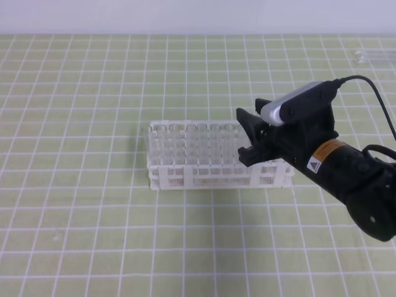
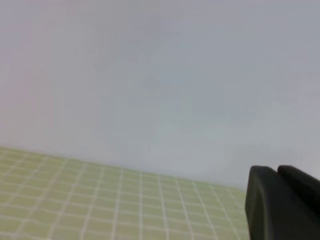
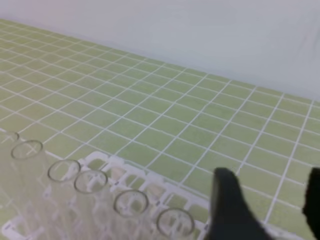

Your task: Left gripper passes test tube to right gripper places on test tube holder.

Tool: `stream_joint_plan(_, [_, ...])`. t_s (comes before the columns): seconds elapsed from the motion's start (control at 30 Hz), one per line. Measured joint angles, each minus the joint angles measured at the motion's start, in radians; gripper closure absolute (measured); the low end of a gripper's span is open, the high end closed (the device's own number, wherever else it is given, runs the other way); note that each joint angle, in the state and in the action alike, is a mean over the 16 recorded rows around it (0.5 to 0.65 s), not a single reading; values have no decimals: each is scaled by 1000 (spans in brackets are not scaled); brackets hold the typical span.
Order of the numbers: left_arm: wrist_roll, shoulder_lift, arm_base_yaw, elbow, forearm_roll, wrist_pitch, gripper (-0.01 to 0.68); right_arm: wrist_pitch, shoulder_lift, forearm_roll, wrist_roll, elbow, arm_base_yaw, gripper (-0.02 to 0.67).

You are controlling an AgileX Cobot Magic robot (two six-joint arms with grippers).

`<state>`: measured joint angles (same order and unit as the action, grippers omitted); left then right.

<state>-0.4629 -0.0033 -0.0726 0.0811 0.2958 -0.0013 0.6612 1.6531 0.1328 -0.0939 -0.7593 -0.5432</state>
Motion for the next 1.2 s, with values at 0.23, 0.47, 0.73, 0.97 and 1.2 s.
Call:
stream_joint_plan(0.23, [285, 0, -38, -66, -226, 16, 671, -25, -17, -3, -12, 0, 0, 267])
stream_joint_plan(0.47, [464, 1, -98, -87, -361, 165, 673, -129, -135, 5, -10, 1, 0, 291])
stream_joint_plan(0.73, [472, -2, -130, -88, -390, 298, 674, -416, -448, 68, -7, 1, -7, 493])
stream_joint_plan(0.97, [455, -12, -79, -89, -383, 322, 674, -853, -757, 136, -9, 2, -12, 641])
stream_joint_plan(1.2, [491, -17, -19, -90, -375, 322, 674, -1288, -1009, 165, -21, 2, -12, 663])
